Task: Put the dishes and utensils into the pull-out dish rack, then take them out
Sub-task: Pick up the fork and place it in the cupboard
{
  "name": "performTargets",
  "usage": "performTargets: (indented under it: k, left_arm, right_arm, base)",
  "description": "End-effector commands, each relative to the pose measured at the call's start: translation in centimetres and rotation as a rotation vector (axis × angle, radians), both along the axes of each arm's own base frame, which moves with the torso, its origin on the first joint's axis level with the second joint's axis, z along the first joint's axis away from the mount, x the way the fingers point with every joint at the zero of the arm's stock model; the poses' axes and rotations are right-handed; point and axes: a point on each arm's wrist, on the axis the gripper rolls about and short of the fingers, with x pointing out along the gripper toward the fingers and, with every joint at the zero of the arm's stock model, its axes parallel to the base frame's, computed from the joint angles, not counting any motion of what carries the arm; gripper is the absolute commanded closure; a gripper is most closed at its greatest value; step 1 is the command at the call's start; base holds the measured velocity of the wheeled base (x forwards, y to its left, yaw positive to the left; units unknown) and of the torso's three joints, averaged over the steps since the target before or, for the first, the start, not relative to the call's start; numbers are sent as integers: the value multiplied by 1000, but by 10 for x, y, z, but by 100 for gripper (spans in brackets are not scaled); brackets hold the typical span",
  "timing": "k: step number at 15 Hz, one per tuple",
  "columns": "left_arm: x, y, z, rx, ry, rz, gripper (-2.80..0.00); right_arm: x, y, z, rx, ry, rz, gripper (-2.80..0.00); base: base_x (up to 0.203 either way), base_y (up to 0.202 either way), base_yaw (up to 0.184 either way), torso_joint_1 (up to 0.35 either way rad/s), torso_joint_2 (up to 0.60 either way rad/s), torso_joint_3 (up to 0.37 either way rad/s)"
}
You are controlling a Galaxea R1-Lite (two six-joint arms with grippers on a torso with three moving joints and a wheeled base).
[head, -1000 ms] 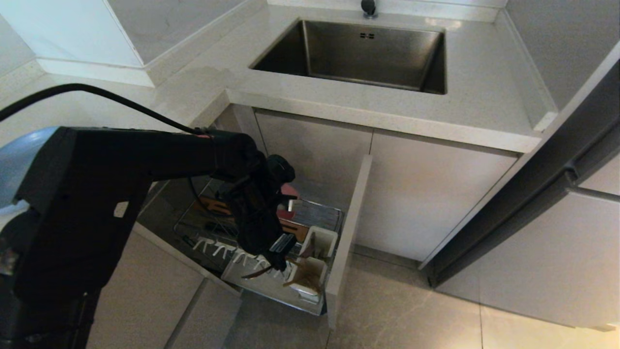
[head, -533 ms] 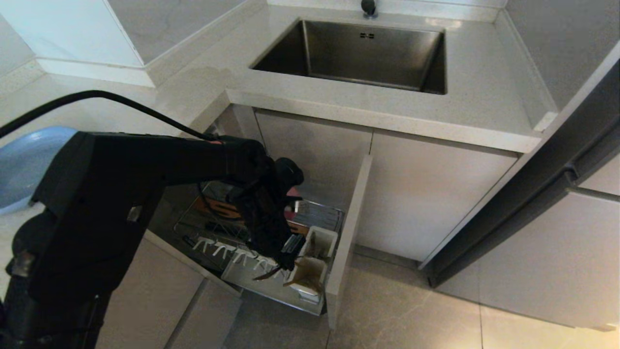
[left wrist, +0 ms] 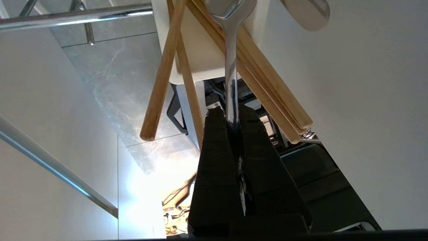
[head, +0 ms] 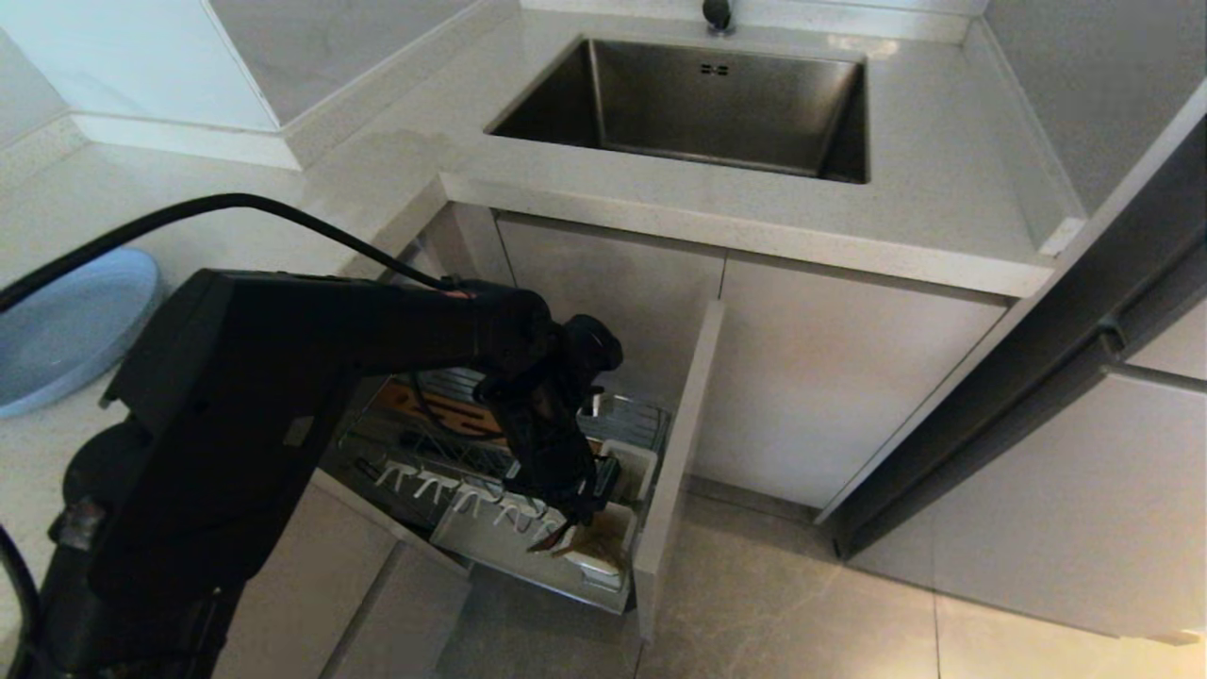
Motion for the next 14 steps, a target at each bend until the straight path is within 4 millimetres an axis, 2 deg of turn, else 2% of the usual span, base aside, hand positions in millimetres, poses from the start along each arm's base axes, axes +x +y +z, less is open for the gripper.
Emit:
performTargets:
  k: [1,14]
  left_arm:
    - [-1,0,0,9,4,3,0]
    - [0,-1,-2,12,4,5,0]
  right_arm:
    - [0,0,0,0,-1,0,0]
    - [0,0,0,0,-1,0,0]
  base:
    - [0,0,0,0,0,0]
    - [0,0,0,0,0,0]
